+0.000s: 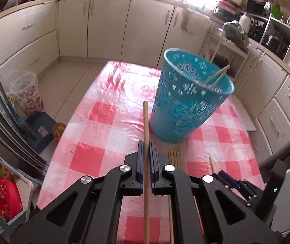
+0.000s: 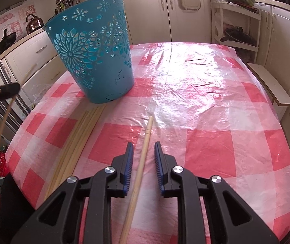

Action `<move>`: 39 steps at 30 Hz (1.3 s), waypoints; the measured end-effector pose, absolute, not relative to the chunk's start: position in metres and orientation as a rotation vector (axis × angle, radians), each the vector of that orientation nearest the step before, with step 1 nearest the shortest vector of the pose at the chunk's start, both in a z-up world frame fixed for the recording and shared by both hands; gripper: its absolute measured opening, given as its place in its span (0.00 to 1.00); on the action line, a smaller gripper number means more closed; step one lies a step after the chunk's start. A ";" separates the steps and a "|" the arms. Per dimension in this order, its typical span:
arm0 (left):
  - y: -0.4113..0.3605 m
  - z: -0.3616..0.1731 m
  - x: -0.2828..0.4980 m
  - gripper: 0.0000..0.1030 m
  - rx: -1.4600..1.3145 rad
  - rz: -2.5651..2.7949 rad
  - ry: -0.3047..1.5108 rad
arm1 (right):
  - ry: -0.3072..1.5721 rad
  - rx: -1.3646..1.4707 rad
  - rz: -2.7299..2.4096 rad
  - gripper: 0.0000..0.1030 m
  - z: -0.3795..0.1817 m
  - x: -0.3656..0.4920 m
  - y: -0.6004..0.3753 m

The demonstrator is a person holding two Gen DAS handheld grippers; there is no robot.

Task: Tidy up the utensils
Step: 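Lift a chopstick with the left tool while the right tool holds another, then lower the chopstick into the teal cup and open the left tool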

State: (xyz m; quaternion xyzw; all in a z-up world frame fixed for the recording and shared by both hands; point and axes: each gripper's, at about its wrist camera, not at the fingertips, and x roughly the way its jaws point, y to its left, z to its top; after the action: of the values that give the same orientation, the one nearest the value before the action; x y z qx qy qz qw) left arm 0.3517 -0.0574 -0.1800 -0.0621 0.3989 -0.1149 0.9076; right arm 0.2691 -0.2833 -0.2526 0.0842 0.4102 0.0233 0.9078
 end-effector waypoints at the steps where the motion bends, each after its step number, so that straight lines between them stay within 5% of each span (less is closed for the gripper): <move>1: -0.055 -0.169 0.348 0.05 -0.135 -0.241 0.789 | 0.844 0.174 0.047 0.20 -0.253 0.269 -0.283; 20: -0.077 -0.048 0.376 0.05 -0.209 -0.312 0.403 | 0.798 0.193 0.054 0.20 -0.255 0.263 -0.286; 39: -0.120 -0.089 0.480 0.05 -0.247 -0.218 0.388 | 0.797 0.230 0.084 0.23 -0.254 0.265 -0.292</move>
State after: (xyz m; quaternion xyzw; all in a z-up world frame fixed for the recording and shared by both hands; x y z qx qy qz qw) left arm 0.4798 -0.1204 -0.0892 -0.1223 0.1918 -0.1077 0.9678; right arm 0.2649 -0.2916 -0.2536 0.1118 0.3869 0.0407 0.9144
